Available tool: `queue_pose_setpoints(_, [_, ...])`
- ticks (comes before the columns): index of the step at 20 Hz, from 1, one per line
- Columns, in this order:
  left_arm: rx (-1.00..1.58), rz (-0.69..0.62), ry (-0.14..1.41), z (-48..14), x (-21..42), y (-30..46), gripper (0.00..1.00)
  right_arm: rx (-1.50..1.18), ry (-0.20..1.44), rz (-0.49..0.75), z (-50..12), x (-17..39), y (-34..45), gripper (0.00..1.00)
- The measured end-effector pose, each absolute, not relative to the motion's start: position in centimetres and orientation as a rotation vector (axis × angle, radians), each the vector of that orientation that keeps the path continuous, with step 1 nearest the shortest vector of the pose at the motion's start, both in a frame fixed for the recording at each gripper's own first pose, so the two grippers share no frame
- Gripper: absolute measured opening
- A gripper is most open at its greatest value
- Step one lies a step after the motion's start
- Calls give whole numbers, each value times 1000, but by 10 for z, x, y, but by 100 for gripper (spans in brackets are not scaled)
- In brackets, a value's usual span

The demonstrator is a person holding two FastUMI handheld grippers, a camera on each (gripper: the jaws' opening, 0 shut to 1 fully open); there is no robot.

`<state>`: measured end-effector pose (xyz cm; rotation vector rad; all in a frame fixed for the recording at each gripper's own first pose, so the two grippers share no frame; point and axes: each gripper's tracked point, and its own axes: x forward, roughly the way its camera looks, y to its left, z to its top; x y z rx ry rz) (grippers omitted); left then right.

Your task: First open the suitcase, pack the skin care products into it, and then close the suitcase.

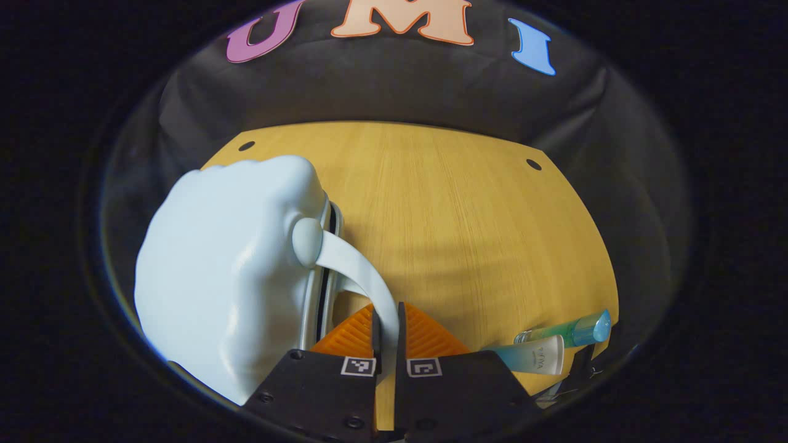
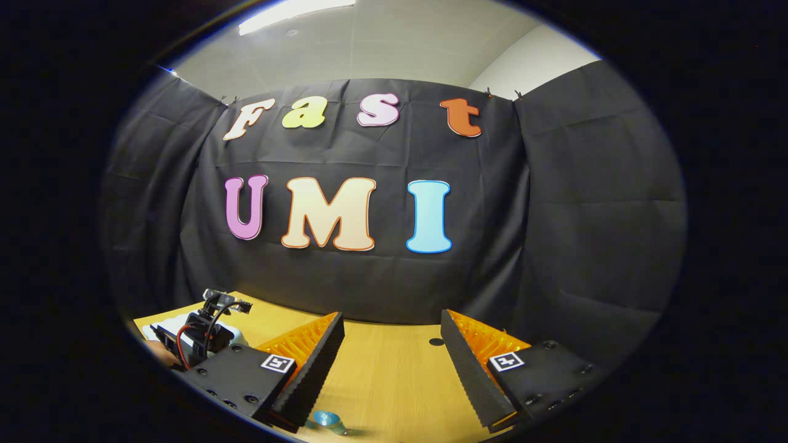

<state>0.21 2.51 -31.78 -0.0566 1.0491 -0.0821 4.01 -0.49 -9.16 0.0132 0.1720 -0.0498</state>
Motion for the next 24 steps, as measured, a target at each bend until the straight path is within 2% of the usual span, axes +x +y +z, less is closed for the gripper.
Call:
queue_pose_setpoints(9, [-76, -172, 914, -235, 10, 33, 1, 53, 175, 19, -101, 46, 34, 98])
queue_pose_setpoints(16, [-122, -160, 808, -166, 29, 98, 0, 57, 180, 49, -107, 47, 65, 99])
queue_pose_setpoints(24, [-66, -104, 720, -120, 44, 198, 0, 44, 196, 44, -119, 48, 99, 99])
